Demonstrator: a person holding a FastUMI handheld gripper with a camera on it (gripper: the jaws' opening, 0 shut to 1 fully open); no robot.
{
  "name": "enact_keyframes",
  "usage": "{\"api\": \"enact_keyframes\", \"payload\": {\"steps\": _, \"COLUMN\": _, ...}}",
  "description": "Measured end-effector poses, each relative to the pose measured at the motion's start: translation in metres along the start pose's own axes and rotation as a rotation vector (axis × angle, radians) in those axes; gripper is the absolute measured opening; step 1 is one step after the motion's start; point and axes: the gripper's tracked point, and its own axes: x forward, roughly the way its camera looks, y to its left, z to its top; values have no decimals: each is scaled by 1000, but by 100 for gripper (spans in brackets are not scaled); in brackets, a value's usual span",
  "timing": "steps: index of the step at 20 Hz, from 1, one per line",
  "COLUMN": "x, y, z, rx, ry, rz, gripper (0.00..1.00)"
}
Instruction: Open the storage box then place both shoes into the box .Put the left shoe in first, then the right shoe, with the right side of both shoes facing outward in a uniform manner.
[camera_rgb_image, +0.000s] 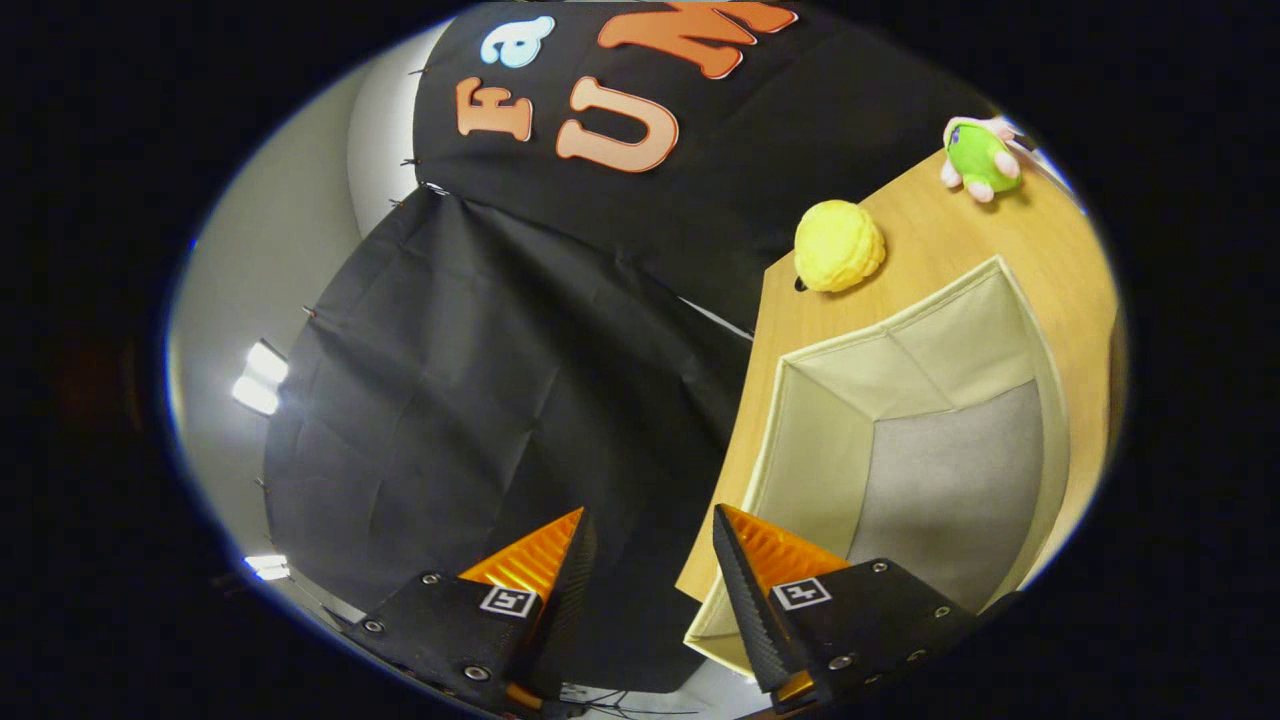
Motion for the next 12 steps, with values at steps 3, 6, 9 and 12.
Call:
{"api": "enact_keyframes", "payload": {"steps": 3, "x": -45, "y": -49, "z": -10, "rx": -138, "ry": -48, "rz": -136, "gripper": 83}}
{"api": "enact_keyframes", "payload": {"steps": 6, "x": -84, "y": -94, "z": -2, "rx": -256, "ry": -85, "rz": -285, "gripper": 90}}
{"api": "enact_keyframes", "payload": {"steps": 9, "x": -118, "y": -107, "z": 7, "rx": -237, "ry": -108, "rz": -299, "gripper": 90}}
{"api": "enact_keyframes", "payload": {"steps": 12, "x": -144, "y": -125, "z": 29, "rx": -207, "ry": -169, "rz": -348, "gripper": 93}}
